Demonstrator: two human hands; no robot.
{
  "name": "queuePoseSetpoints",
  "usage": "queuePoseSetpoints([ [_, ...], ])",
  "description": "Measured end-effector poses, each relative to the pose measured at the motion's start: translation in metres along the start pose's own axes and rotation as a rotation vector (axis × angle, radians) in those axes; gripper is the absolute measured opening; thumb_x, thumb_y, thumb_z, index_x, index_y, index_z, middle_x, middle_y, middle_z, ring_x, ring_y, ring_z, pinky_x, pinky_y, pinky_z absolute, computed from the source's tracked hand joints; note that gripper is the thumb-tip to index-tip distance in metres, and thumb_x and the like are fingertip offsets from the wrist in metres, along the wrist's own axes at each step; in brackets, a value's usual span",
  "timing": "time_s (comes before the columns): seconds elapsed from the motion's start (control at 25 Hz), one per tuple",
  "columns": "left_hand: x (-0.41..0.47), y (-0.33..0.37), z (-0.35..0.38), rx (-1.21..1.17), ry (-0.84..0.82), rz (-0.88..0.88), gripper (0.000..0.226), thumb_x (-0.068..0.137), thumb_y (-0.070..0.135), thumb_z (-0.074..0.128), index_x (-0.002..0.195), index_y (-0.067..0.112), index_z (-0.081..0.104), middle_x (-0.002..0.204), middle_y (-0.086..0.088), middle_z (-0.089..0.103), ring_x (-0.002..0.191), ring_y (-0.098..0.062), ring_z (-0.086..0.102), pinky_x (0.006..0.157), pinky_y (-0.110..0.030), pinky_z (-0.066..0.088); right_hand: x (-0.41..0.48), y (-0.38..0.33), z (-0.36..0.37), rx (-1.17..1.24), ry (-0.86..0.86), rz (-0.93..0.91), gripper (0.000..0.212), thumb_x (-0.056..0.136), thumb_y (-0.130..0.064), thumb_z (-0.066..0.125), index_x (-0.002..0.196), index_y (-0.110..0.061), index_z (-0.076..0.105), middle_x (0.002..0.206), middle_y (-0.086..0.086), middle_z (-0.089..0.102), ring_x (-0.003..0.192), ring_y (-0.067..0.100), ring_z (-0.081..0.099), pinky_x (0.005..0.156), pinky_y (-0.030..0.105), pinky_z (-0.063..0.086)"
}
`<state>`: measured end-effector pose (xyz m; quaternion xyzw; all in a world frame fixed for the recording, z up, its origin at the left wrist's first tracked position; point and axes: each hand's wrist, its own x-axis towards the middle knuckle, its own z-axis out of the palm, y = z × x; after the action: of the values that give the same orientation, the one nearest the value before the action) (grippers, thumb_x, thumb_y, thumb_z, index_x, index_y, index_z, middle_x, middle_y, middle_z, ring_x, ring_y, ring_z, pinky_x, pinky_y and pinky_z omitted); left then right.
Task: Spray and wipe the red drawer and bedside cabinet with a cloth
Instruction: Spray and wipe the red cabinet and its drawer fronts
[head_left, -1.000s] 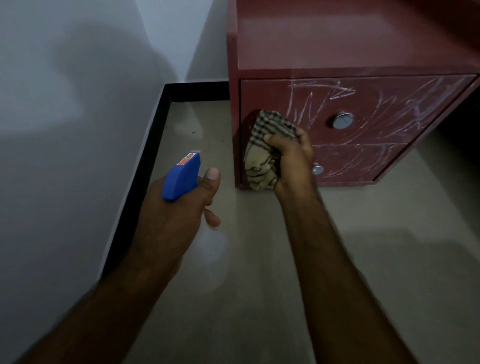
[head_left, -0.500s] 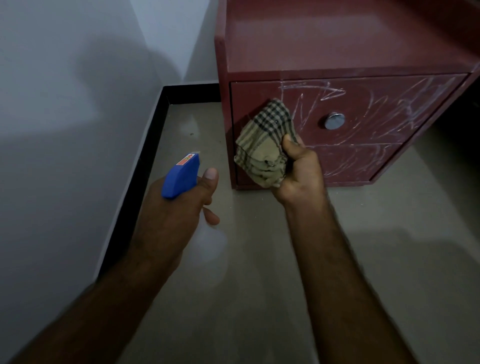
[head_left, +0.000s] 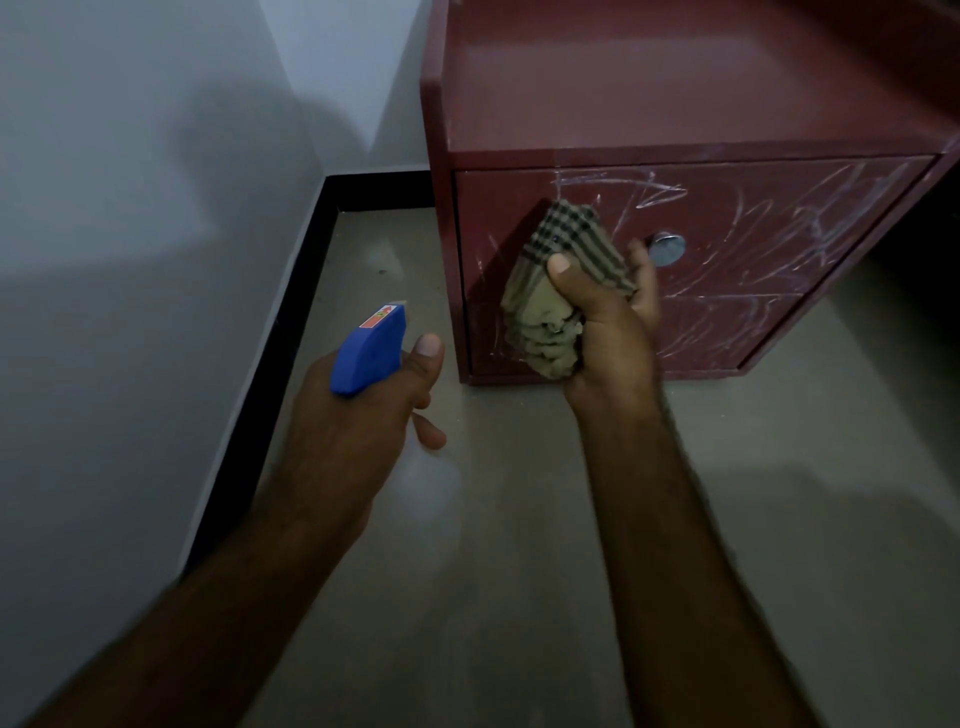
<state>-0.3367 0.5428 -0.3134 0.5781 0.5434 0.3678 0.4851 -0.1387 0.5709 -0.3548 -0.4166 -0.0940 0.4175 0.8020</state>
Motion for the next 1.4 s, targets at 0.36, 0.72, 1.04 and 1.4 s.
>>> queuePoseSetpoints([
  [0.36, 0.022, 0.015, 0.020, 0.034, -0.029, 0.074, 0.017, 0.088, 0.056, 0.064, 0.092, 0.042, 0.054, 0.086, -0.004, 0.071, 0.065, -0.023, 0.074, 0.072, -0.031, 0.051, 0.017, -0.030, -0.027, 0.145, 0.108, -0.111, 0.076, 0.085, 0.014, 0.069, 0.151, -0.015, 0.045, 0.136, 0.020, 0.066, 0.116, 0.037, 0.070, 0.094, 0.057, 0.059],
  [0.72, 0.051, 0.027, 0.052, 0.061, -0.143, 0.154, 0.045, 0.096, 0.049, 0.065, 0.100, 0.005, 0.061, 0.084, -0.024, 0.069, 0.064, -0.027, 0.073, 0.077, -0.034, 0.055, 0.008, -0.041, -0.070, 0.091, 0.020, 0.041, 0.075, 0.094, 0.001, 0.063, 0.160, -0.012, 0.028, 0.148, 0.026, 0.055, 0.124, 0.042, 0.060, 0.072, 0.042, 0.064],
  [1.04, 0.058, 0.037, 0.061, 0.000, -0.118, 0.135, 0.020, 0.094, 0.054, 0.065, 0.091, 0.035, 0.058, 0.080, -0.009, 0.072, 0.067, -0.028, 0.074, 0.077, -0.033, 0.053, 0.009, -0.040, -0.073, 0.013, 0.079, -0.015, 0.077, 0.091, -0.002, 0.072, 0.157, -0.014, 0.036, 0.141, 0.018, 0.063, 0.126, 0.039, 0.065, 0.106, 0.059, 0.051],
  [1.4, 0.057, 0.032, 0.055, -0.010, -0.096, 0.164, 0.016, 0.095, 0.053, 0.064, 0.093, 0.038, 0.056, 0.086, -0.001, 0.072, 0.065, -0.022, 0.074, 0.075, -0.042, 0.061, 0.005, -0.024, -0.045, -0.363, 0.151, -0.305, 0.092, 0.078, -0.001, 0.084, 0.155, -0.029, 0.041, 0.124, -0.008, 0.069, 0.104, 0.008, 0.074, 0.083, 0.027, 0.062],
])
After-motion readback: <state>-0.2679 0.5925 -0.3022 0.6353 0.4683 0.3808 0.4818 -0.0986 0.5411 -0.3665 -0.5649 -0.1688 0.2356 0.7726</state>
